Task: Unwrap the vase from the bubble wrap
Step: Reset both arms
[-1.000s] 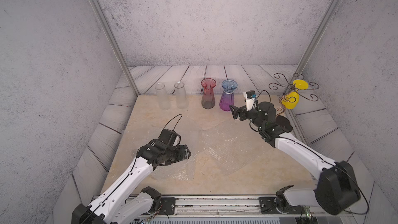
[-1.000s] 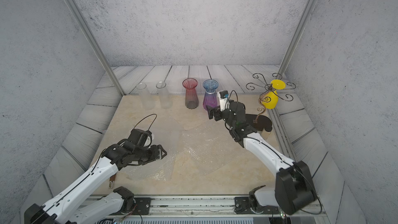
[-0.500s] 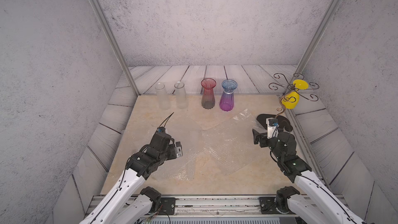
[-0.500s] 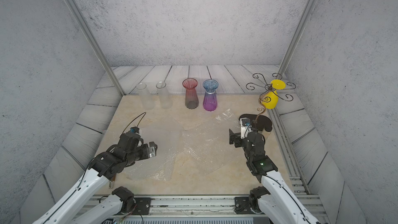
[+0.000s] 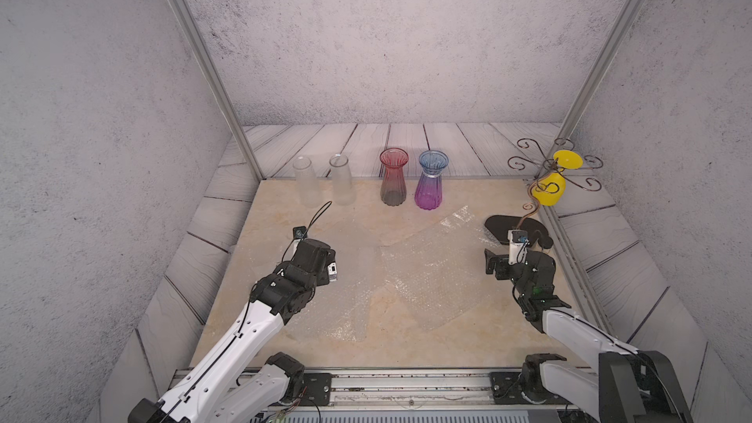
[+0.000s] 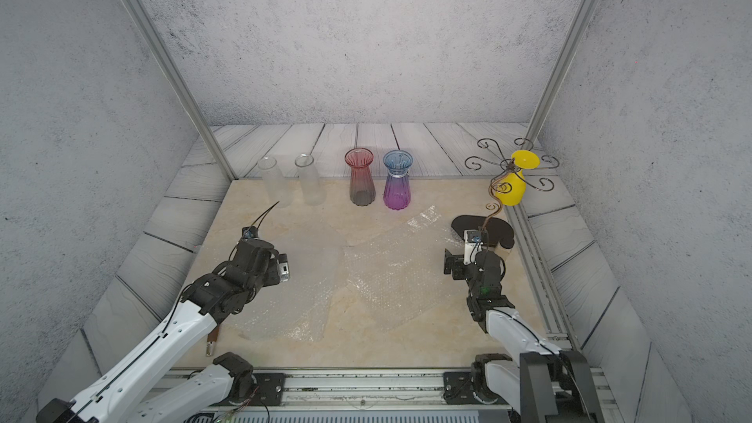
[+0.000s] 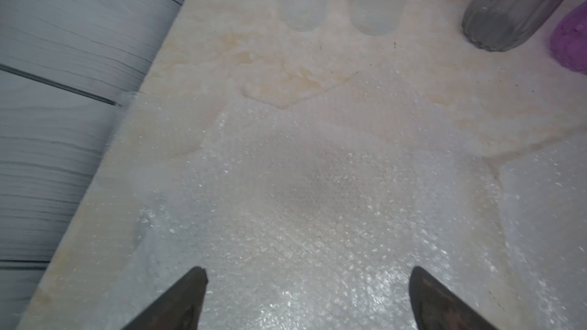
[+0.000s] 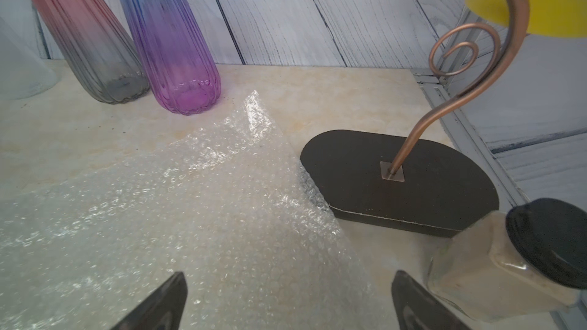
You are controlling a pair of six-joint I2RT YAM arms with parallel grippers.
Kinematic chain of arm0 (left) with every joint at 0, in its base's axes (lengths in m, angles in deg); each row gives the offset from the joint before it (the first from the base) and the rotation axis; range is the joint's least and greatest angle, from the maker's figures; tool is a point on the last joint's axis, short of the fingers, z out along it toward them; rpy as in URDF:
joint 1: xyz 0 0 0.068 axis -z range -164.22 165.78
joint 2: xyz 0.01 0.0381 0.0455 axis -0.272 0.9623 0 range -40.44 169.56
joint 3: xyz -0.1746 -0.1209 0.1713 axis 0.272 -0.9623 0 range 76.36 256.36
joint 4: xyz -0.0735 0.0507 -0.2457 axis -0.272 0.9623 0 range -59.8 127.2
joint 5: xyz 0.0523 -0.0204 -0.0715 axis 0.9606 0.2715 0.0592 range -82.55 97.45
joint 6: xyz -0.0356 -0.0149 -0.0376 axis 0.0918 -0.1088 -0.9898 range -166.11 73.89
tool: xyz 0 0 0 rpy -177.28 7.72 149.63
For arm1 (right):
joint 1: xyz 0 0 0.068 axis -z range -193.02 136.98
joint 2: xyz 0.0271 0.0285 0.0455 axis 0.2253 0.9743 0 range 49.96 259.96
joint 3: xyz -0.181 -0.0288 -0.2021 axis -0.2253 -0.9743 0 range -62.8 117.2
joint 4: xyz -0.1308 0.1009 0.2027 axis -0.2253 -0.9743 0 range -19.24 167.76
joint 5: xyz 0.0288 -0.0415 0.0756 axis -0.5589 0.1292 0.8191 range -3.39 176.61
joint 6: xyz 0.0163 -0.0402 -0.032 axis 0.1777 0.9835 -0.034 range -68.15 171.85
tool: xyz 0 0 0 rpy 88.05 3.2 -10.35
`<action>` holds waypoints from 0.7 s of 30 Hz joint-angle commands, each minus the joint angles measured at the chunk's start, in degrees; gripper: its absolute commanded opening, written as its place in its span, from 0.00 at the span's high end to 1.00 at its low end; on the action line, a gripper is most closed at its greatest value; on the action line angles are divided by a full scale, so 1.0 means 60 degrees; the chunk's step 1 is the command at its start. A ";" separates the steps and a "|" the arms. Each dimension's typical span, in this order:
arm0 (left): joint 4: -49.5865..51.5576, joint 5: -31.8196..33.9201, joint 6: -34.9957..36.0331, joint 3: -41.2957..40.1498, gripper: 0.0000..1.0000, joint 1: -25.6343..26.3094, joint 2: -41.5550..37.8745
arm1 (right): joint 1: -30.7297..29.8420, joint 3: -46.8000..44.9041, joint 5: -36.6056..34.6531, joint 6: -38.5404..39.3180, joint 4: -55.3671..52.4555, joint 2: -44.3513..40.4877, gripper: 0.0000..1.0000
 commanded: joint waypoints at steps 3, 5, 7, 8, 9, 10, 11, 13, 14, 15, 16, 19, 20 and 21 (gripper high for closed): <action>-0.3420 0.1950 0.2023 -0.1879 0.01 -0.0091 -0.0653 | 0.0551 -0.0050 0.0332 -0.0825 0.2845 0.1595 0.01; -0.5090 0.1994 0.3184 -0.2793 0.01 -0.0098 -0.1254 | 0.0657 0.0431 0.0348 -0.0677 0.1780 0.1598 0.01; -0.6278 0.2210 0.3898 -0.3347 0.00 -0.0211 -0.1540 | 0.0860 0.0204 0.0517 -0.0377 0.2750 0.1866 0.01; -0.6632 0.2224 0.4069 -0.3471 0.01 -0.0389 -0.1499 | 0.0978 0.0207 0.0285 -0.0525 0.2932 0.2012 0.01; -0.6765 0.2195 0.4085 -0.3493 0.01 -0.0620 -0.1360 | 0.1058 0.0273 0.0124 -0.0682 0.2944 0.2193 0.01; -0.6901 0.2088 0.4017 -0.3508 0.01 -0.0895 -0.1119 | 0.1079 0.0381 0.0089 -0.0676 0.3029 0.2452 0.01; -0.7174 0.1889 0.4006 -0.3536 0.01 -0.1155 -0.0804 | 0.1127 0.0498 0.0127 -0.0699 0.3255 0.2899 0.01; -0.8118 0.1590 0.4217 -0.3684 0.01 -0.1501 -0.0098 | 0.1195 0.0630 0.0399 -0.0649 0.3876 0.3566 0.01; -0.8711 0.1555 0.4258 -0.3723 0.01 -0.1669 0.0363 | 0.1183 0.0698 0.0434 -0.0580 0.3672 0.3550 0.01; -0.9183 0.1502 0.4253 -0.3718 0.01 -0.1809 0.0841 | 0.1182 0.0658 0.0434 -0.0586 0.3630 0.3503 0.01; -0.9712 0.1342 0.4331 -0.3675 0.01 -0.1986 0.1393 | 0.1183 0.0491 0.0366 -0.0612 0.3942 0.3553 0.01; -1.1461 0.0672 0.5088 -0.3432 0.01 -0.2472 0.3173 | 0.1196 -0.0232 -0.0285 -0.0937 0.5790 0.4048 0.01; -1.2121 0.0447 0.5164 -0.3354 0.01 -0.2680 0.3807 | 0.1184 -0.0178 -0.0278 -0.0943 0.5892 0.4162 0.01; -1.2516 0.0145 0.5151 -0.3269 0.01 -0.2889 0.4272 | 0.1195 -0.0021 -0.0235 -0.0901 0.5465 0.4087 0.01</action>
